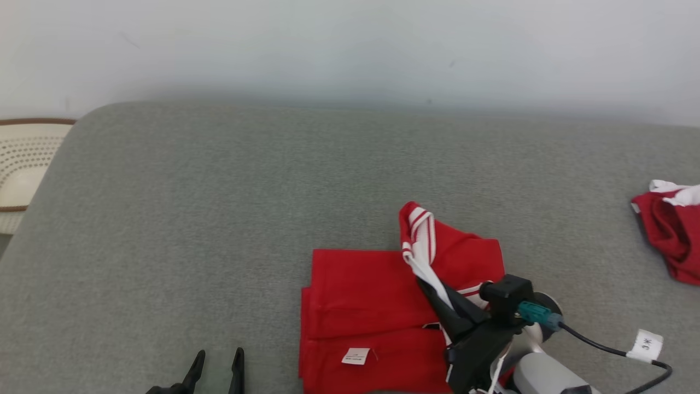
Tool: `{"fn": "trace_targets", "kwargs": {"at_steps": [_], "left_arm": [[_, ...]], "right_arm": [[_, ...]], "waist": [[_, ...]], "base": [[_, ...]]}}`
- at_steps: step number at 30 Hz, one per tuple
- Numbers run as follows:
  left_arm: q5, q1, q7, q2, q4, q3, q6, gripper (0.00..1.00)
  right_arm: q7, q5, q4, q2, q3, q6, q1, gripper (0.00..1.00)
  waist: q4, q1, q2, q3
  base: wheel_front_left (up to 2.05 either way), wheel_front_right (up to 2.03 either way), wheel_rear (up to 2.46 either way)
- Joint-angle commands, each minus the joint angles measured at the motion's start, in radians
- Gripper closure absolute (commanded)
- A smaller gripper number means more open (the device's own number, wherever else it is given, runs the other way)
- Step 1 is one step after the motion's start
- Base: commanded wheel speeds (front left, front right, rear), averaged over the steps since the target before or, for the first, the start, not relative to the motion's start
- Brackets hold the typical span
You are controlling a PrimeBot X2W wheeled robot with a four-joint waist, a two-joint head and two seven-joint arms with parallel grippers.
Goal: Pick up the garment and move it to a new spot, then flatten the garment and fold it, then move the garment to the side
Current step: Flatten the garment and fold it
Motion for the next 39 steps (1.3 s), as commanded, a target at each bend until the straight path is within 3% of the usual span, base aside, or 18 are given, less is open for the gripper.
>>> {"fn": "trace_targets", "kwargs": {"at_steps": [1, 9, 16, 17, 18, 19, 25, 33, 39], "left_arm": [[-0.007, -0.005, 0.000, 0.001, 0.003, -0.002, 0.003, 0.00], [-0.012, 0.006, 0.000, 0.001, 0.002, -0.011, 0.004, 0.00], [-0.023, -0.001, 0.000, 0.001, -0.004, -0.023, 0.008, 0.00], [-0.024, -0.001, 0.000, 0.001, -0.005, -0.024, 0.009, 0.00], [-0.024, -0.001, 0.000, 0.001, -0.006, -0.024, 0.008, 0.00], [-0.025, -0.002, 0.000, 0.001, -0.007, -0.022, 0.008, 0.00], [-0.026, -0.009, 0.000, 0.001, -0.018, -0.007, 0.017, 0.00], [-0.012, -0.016, 0.000, 0.001, -0.029, -0.002, 0.023, 0.00], [-0.008, -0.020, 0.000, 0.001, -0.027, -0.001, 0.019, 0.00]], "right_arm": [[-0.003, 0.007, 0.005, 0.009, 0.014, -0.001, -0.015, 1.00], [-0.023, 0.035, 0.118, 0.056, 0.127, -0.001, -0.085, 1.00], [-0.057, 0.069, 0.224, 0.102, 0.163, -0.001, -0.135, 1.00], [-0.062, 0.078, 0.236, 0.108, 0.166, -0.001, -0.138, 0.84], [-0.066, 0.087, 0.244, 0.112, 0.168, -0.001, -0.143, 0.47], [-0.071, 0.098, 0.248, 0.116, 0.170, -0.001, -0.149, 0.00], [-0.088, 0.140, 0.206, 0.111, 0.122, -0.001, -0.170, 0.00], [-0.088, 0.058, -0.010, 0.067, -0.203, -0.001, -0.063, 0.00], [-0.089, 0.002, -0.020, 0.039, -0.293, -0.001, 0.020, 0.00]], "waist": [[0.044, -0.0001, 0.0000, 0.008], [0.125, -0.0001, 0.0000, 0.019], [0.161, -0.0001, 0.0000, 0.030], [0.162, -0.0001, 0.0000, 0.031], [0.163, -0.0001, 0.0000, 0.033], [0.162, -0.0001, 0.0000, 0.034], [0.132, -0.0001, 0.0000, 0.039], [0.084, -0.0001, 0.0000, 0.041], [0.070, -0.0001, 0.0000, 0.038]], "base": [[0.00, 0.00, 0.00], [0.00, 0.00, 0.00], [0.00, 0.00, 0.00], [0.00, 0.00, 0.00], [0.00, 0.00, 0.00], [0.00, 0.00, 0.00], [0.00, 0.00, 0.00], [0.00, 0.00, 0.00], [0.00, 0.00, 0.00]]}}
